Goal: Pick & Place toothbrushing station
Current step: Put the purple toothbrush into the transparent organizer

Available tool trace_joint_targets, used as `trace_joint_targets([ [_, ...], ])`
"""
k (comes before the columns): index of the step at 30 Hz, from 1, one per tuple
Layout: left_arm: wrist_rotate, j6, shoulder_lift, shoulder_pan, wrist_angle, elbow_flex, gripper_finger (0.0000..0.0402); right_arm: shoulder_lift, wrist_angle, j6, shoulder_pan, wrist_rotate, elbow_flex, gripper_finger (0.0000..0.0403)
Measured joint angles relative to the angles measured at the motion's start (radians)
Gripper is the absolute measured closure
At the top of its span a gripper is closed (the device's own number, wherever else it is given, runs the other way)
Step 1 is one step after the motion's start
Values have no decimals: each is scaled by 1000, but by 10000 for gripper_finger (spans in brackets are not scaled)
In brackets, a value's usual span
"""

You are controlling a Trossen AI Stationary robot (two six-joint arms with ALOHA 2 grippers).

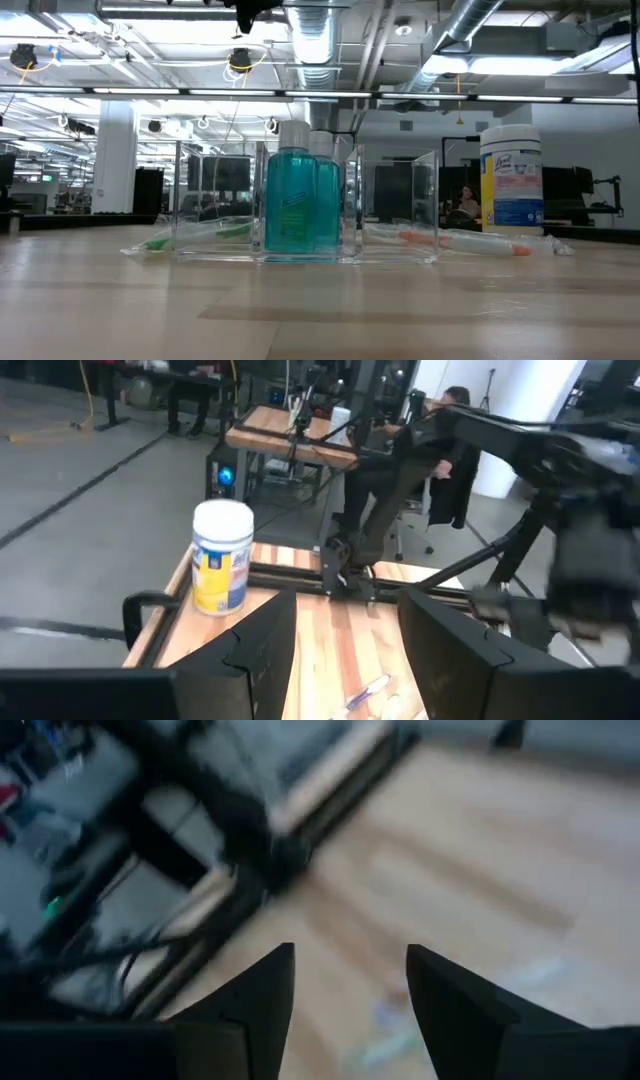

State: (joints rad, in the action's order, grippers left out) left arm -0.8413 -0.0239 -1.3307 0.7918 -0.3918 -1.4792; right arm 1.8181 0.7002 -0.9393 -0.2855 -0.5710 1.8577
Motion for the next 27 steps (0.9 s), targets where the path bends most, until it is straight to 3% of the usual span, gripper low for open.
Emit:
trace_joint_targets([
  [4, -4, 2, 16, -5, 6, -2, 229, -77, -59, 202, 31, -130, 0, 225],
  [9, 8, 36, 18, -25, -45, -2, 223, -150, -48, 496, 101, -133, -1, 233],
  [13, 75, 3, 17, -81, -104, -1, 225, -185, -117, 750, 171, -136, -1, 243],
  [19, 190, -79, 17, -148, -100, 10, 242, -228, -152, 886, 281, 16, 0, 265],
  [27, 240, 88, 17, -187, -27, 10, 272, -235, -28, 977, 357, 116, 0, 281],
])
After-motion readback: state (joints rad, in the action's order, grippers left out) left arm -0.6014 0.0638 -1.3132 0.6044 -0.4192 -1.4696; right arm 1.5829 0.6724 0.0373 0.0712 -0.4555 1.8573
